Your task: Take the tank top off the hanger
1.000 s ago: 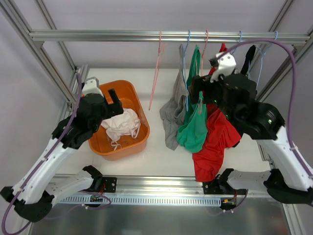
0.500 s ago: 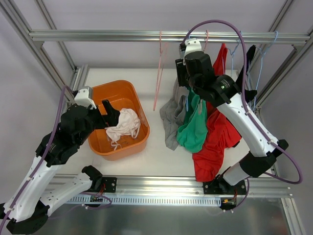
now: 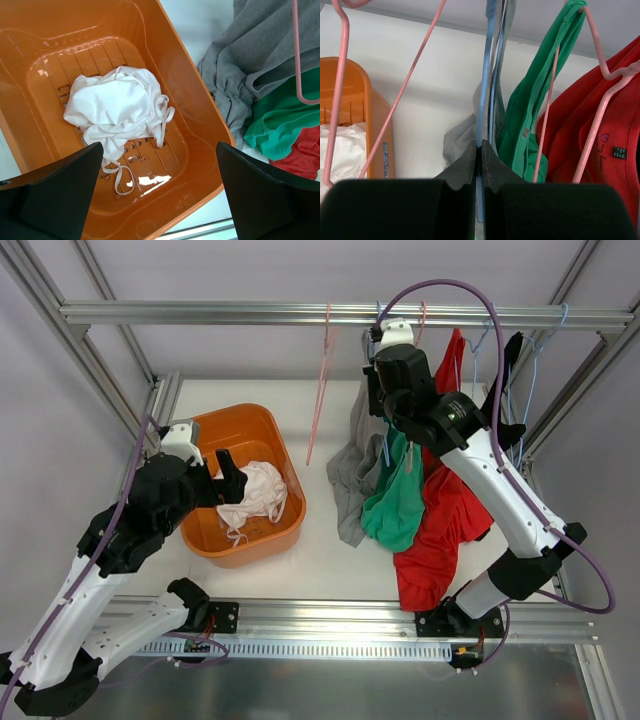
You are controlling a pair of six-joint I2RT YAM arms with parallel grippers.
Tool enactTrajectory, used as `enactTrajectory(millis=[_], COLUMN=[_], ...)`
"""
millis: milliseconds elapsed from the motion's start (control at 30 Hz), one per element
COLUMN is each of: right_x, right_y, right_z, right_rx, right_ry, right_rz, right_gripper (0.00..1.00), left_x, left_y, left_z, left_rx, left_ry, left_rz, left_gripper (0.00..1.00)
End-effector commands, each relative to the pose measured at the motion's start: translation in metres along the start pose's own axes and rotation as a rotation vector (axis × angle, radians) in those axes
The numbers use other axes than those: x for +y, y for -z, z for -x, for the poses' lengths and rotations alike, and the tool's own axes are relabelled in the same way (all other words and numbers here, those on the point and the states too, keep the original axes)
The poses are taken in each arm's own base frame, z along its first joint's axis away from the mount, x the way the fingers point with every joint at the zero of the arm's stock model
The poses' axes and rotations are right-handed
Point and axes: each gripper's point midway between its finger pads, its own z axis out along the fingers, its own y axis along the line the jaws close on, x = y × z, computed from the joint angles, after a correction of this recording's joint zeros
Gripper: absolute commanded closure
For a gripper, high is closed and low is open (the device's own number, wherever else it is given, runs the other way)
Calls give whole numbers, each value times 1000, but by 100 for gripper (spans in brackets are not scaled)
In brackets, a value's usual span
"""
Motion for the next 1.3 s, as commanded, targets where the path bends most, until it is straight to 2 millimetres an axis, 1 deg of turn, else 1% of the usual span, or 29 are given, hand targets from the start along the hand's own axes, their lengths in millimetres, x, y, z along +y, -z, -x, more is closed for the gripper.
enactTrajectory(millis=[0,100,233,267,433,567,633,667,700,733,767,800,833,867,900,933,967,1000,1033,1067,1100,1133,1167,1233,1267], right_x=[-3,-4,-6,-9,-12,-13,-12,-12,-7,-9,-5,3,3,3,5,6,-3,-2,-4,-8,-10,-11,-14,-13,-15], right_y=[10,13,24,30,46,53,58,61,63,70,73,79,87,92,99,98,117,126,133,150,160,169,187,211,221], right_z=[25,30,43,49,65,68,64,61,55,48,42,32,19,11,1,-17,-18,-24,-30,-39,-43,-46,-53,-60,-63], right_rx=[-85,-104,-158,-179,-240,-251,-243,-236,-217,-206,-193,-165,-146,-132,-109,-72,-102,-98,-97,-92,-89,-86,-81,-77,-78], right_ry=[-85,-106,-148,-163,-185,-185,-189,-189,-183,-185,-177,-158,-145,-141,-135,-126,-147,-150,-152,-151,-151,-149,-146,-140,-139], right_rz=[3,6,23,26,57,75,97,107,139,158,188,253,280,300,332,343,359,390,407,444,464,488,529,605,630], right_gripper=[100,100,100,100,100,100,100,100,100,100,100,100,100,100,100,100,100,100,100,100,100,100,100,100,99], left_x=[0,0,-2,-3,-7,-13,-19,-23,-33,-41,-50,-62,-74,-84,-97,-109,-118,-125,-136,-145,-152,-159,-171,-186,-194], left_y=[0,3,6,6,6,11,16,18,21,28,28,31,40,39,46,52,52,56,62,63,64,65,64,65,54], left_z=[-3,0,3,2,2,5,11,13,13,22,26,28,39,42,44,56,60,63,72,73,75,83,80,84,88], left_rx=[14,2,-7,-3,5,1,-10,-8,5,-9,2,11,-7,1,3,-35,-41,-46,-75,-74,-84,-119,-111,-133,-155], left_ry=[-24,-26,-25,-28,-26,-20,-26,-33,-49,-58,-69,-91,-102,-116,-129,-129,-134,-130,-133,-138,-143,-145,-157,-180,-186], left_rz=[-10,-15,-28,-29,-54,-90,-123,-144,-196,-242,-275,-339,-403,-447,-522,-579,-620,-659,-720,-757,-783,-800,-833,-856,-819], left_gripper=[1,1,1,1,1,1,1,1,1,1,1,1,1,1,1,1,1,1,1,1,1,1,1,1,1])
